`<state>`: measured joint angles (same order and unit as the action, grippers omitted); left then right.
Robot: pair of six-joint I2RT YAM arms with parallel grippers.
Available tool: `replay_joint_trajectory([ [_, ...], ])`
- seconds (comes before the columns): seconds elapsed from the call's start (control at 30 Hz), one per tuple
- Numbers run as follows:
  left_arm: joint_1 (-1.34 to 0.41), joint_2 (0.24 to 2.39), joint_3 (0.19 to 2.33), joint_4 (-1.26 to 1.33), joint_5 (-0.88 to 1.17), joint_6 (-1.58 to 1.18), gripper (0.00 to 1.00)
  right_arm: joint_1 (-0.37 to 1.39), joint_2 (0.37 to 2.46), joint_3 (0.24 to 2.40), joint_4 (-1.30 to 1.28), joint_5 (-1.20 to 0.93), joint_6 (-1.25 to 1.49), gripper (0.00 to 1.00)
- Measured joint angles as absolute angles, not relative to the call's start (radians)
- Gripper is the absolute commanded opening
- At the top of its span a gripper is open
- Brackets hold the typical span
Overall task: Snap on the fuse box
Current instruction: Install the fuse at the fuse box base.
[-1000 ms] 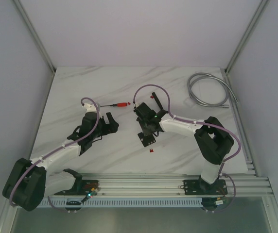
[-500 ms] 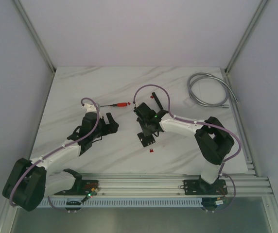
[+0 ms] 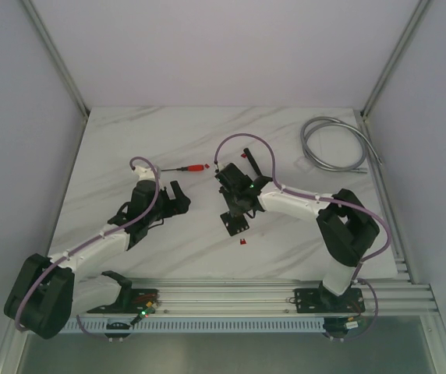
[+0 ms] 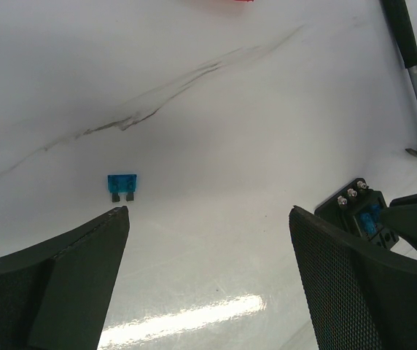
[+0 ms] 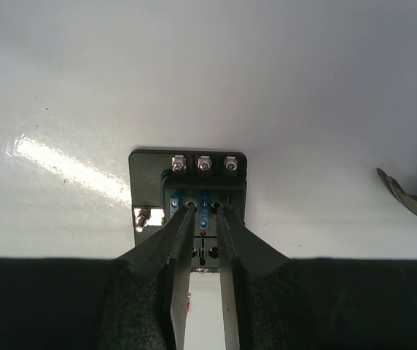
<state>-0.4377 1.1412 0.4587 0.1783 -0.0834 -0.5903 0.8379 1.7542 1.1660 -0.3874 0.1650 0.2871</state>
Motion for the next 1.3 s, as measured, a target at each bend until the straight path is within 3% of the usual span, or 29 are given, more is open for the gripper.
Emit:
replay_joint_trajectory([
  [0.6,-0.438,1.141,0.459,0.178,-0.083,-0.590,1.00,0.838,1.772,1.174,-0.392,0.158,0.292,0.00],
  [1.3,-0.435,1.141,0.458,0.178,-0.096,-0.590,1.00,0.827,1.827,1.220,-0.447,0.161,0.323,0.00],
])
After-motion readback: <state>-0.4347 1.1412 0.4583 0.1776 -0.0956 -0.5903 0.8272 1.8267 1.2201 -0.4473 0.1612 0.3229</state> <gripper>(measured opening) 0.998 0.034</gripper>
